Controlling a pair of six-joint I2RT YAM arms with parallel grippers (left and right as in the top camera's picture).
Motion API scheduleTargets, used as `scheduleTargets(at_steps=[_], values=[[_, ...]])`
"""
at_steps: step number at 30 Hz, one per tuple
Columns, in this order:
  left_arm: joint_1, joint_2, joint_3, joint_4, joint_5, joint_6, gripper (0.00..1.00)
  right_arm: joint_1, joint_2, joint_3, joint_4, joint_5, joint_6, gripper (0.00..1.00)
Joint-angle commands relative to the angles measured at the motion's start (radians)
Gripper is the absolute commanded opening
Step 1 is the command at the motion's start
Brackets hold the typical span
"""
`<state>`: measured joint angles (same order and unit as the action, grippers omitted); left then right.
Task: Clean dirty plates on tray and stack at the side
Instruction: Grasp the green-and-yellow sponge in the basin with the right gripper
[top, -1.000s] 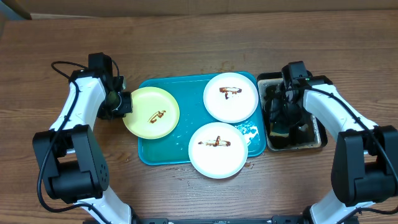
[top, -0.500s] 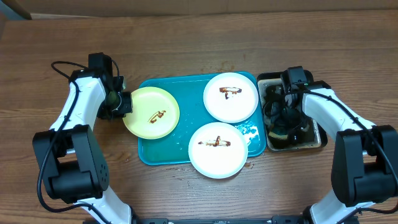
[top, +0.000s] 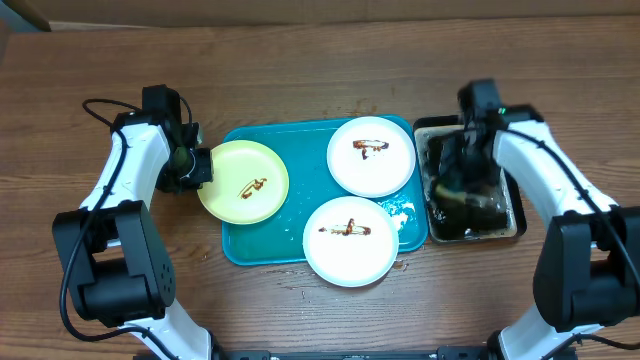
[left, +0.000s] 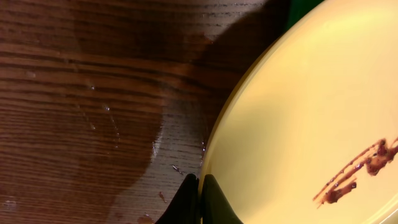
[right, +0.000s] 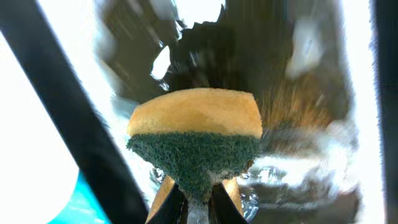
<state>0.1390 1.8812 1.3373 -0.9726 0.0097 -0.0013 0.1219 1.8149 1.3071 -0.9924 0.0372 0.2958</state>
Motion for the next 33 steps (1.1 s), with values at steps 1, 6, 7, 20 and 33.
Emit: scheduleTargets(at_steps=[1,6,7,20,33], values=[[-0.003,-0.021,0.018,-0.002,-0.02,-0.014,0.04,-0.006,-0.013,0.051,-0.009,0.033,0.011,0.04],[-0.003,-0.021,0.018,-0.004,-0.02,-0.014,0.04,-0.006,-0.011,-0.042,0.058,0.033,0.012,0.04],[-0.003,-0.021,0.018,-0.004,-0.02,-0.014,0.04,-0.006,-0.011,-0.067,0.08,0.033,0.012,0.04],[-0.003,-0.021,0.018,-0.009,-0.009,-0.013,0.04,-0.006,-0.023,-0.198,0.233,0.033,0.011,0.04],[-0.003,-0.021,0.018,-0.018,0.037,0.012,0.04,-0.005,-0.095,0.087,-0.066,0.023,0.013,0.04]])
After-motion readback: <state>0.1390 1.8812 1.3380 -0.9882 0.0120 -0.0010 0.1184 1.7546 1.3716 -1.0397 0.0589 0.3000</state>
